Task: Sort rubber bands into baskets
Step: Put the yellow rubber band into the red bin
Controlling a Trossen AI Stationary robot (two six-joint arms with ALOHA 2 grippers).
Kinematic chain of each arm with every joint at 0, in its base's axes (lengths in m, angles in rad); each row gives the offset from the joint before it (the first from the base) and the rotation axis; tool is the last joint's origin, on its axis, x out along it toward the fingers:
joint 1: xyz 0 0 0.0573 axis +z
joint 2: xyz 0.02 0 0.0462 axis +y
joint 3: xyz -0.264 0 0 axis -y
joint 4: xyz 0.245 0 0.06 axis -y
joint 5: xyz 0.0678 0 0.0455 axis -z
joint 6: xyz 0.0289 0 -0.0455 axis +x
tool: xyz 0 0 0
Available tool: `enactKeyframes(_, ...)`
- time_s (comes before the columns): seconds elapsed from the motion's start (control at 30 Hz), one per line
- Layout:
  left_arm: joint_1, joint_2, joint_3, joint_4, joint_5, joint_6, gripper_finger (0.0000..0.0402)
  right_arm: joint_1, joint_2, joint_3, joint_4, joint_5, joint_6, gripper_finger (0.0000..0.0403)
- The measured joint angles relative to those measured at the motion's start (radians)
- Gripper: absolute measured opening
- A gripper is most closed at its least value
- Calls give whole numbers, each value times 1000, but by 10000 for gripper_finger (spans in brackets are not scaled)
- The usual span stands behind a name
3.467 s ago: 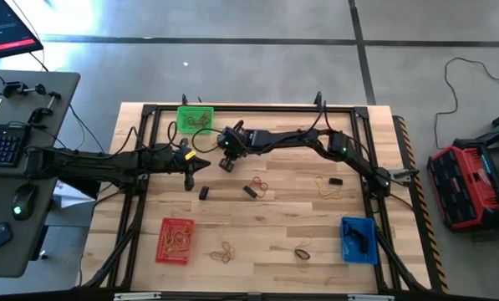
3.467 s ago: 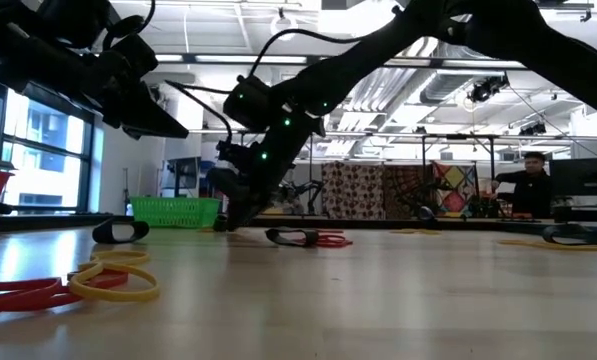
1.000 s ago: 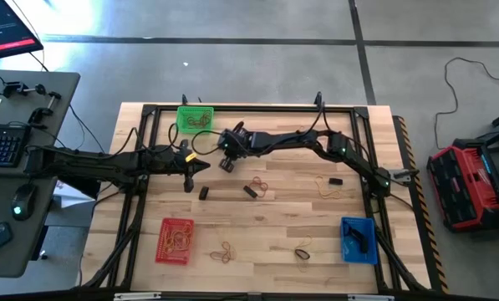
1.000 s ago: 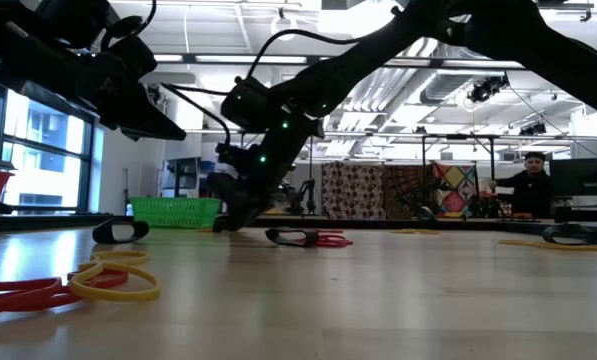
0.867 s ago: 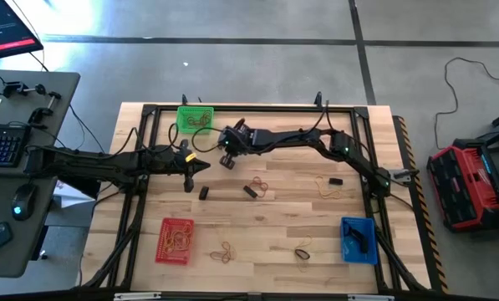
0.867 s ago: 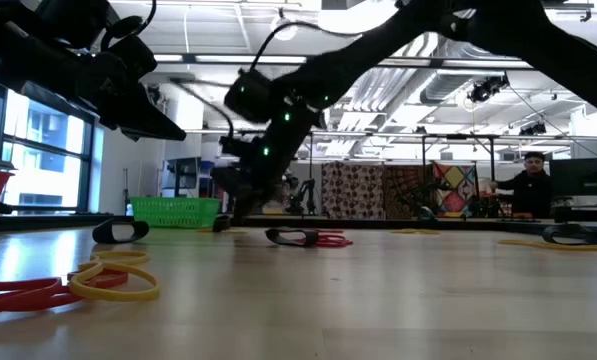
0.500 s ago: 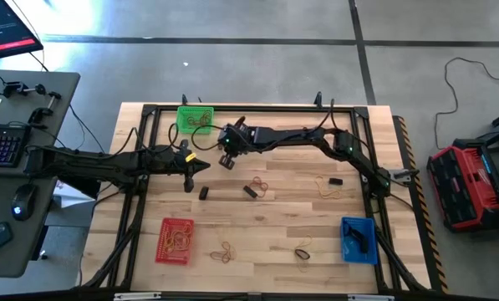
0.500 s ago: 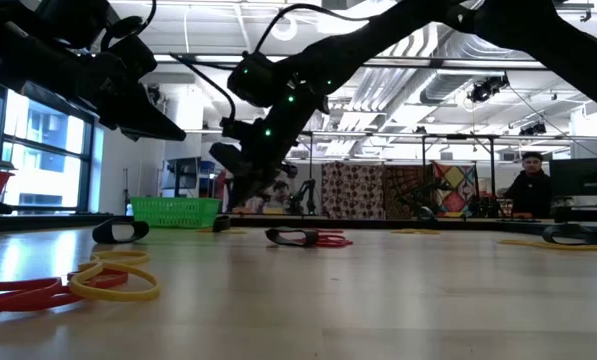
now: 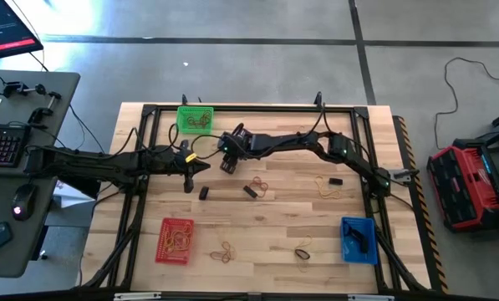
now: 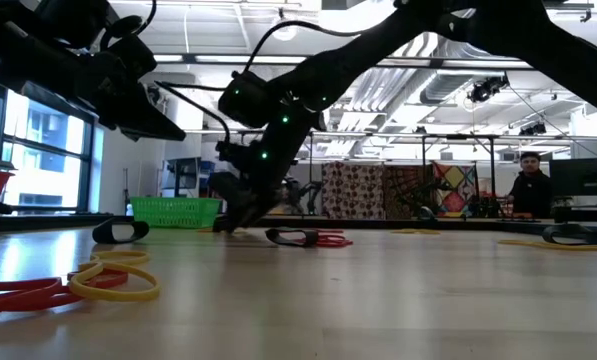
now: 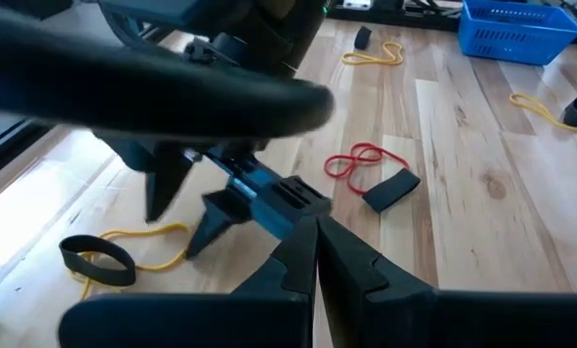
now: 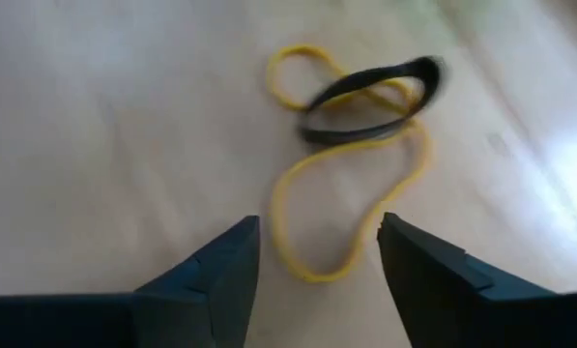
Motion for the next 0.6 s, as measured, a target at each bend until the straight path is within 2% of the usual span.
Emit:
enactKeyframes(0.13, 0, 0, 0, 0, 0, 0, 2, -13, 8, 2, 5, 17, 27, 204)
enactKeyframes(0.3, -1, 0, 0, 0, 0, 0, 2, -28, 19, 4, 13, -89, 29, 177)
enactKeyframes(0.43, -1, 0, 0, 0, -1, 0, 2, -29, 44, 6, 20, -140, 26, 124)
enactKeyframes(0.6, -1, 0, 0, 0, -1, 0, 2, -26, 53, 6, 25, -147, 17, 24)
